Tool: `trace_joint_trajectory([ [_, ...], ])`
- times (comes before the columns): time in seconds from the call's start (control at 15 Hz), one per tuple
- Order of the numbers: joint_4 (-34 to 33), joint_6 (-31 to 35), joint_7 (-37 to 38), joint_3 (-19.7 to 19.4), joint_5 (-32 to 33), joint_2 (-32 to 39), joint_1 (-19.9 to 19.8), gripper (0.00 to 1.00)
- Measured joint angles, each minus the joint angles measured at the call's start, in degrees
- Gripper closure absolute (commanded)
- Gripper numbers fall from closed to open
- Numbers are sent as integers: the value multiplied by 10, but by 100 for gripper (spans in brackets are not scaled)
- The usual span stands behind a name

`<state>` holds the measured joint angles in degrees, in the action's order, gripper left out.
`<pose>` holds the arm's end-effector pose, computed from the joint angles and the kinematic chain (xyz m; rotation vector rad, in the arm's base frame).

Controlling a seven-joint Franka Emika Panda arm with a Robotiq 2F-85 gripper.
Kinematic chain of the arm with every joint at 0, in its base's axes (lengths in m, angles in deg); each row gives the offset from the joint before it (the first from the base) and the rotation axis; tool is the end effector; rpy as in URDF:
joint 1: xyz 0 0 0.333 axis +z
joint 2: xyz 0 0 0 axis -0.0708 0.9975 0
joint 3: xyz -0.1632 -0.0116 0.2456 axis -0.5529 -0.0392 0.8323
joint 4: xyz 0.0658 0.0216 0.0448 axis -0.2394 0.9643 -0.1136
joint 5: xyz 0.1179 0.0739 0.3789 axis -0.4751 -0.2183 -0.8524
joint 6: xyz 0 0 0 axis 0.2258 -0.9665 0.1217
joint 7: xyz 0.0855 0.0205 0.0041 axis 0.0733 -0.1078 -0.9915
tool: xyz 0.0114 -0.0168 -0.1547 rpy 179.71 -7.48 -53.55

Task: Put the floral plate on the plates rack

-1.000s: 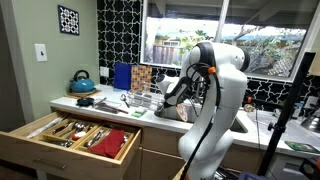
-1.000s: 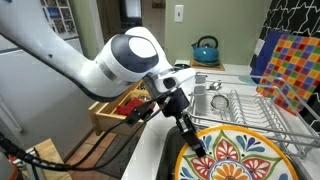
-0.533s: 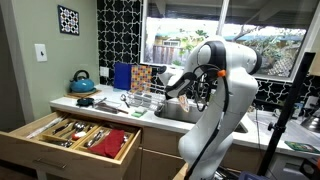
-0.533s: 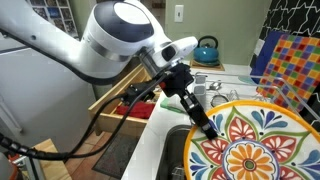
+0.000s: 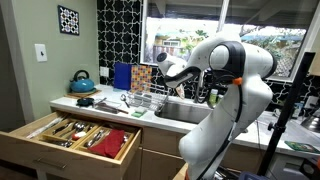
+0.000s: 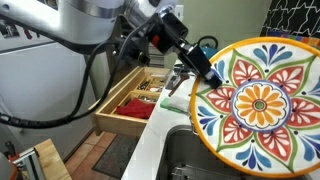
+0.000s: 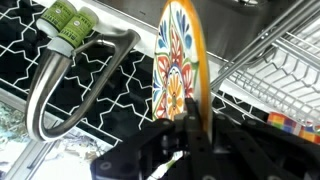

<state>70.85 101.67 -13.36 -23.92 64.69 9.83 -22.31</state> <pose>0.4170 -0.2990 0.4828 2.1111 -0.8702 0.6882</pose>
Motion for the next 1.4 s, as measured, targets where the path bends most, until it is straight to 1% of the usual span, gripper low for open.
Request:
trace_joint_trajectory([
  [0.13,-10,0,-4,6,-9,-7,10,95],
  [0.27,-20,4,-7,8,-36,-8,23,95],
  [0.47,-36,25,-8,11,-97,-3,43,95],
  [0.67,-51,52,-8,15,-157,11,52,95],
  [1.07,-66,109,-21,13,-301,68,48,95],
  [1.4,-85,140,-58,12,-380,101,28,95],
])
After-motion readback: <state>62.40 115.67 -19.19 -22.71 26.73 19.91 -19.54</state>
